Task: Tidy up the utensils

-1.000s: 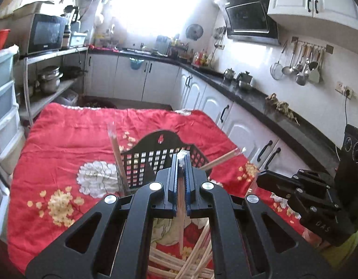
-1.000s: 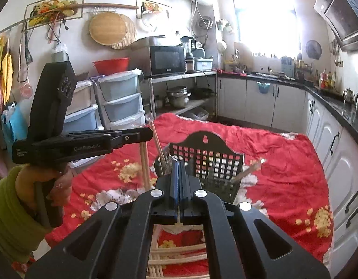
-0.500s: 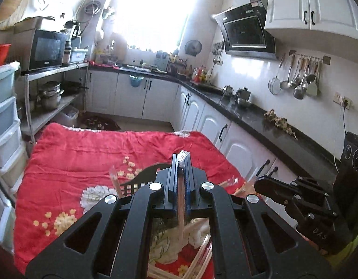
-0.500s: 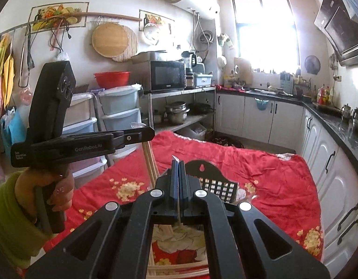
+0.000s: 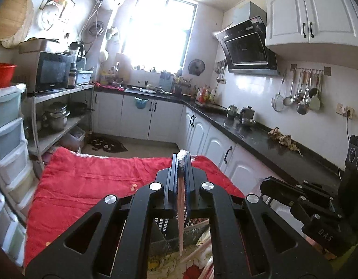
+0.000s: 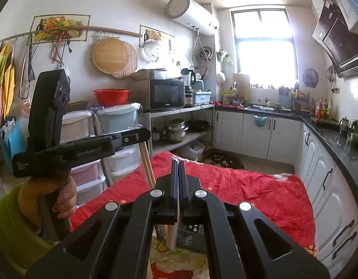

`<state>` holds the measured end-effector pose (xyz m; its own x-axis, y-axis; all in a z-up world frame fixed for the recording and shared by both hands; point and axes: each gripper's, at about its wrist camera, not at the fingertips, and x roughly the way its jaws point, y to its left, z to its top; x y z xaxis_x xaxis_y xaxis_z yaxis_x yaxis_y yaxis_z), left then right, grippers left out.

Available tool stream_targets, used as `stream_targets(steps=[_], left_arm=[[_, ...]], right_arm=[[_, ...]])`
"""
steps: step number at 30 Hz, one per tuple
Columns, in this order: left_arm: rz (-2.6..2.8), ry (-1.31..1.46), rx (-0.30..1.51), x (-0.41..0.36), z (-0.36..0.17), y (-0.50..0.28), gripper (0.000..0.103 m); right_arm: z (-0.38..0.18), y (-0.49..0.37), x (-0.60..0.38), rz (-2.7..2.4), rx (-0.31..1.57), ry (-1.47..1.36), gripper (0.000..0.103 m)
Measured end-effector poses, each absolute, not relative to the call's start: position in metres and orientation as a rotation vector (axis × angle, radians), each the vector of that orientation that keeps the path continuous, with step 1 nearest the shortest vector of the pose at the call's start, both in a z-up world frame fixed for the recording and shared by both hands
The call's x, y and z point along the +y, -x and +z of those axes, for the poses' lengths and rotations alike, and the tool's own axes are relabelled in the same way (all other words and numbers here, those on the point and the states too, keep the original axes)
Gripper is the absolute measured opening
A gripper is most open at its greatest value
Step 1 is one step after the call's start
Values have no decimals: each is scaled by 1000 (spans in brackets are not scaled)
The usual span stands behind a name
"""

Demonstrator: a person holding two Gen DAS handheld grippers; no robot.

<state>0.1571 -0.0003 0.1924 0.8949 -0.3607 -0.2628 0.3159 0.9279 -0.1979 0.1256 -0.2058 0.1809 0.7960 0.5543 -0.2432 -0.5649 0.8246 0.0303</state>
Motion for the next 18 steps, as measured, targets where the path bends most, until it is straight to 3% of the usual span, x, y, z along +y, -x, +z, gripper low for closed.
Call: stream_targets(steps=[18], left_arm=[[-254, 142, 218, 13, 216, -171, 2]], right_arm=[[219, -157, -201, 571, 159, 33, 1]])
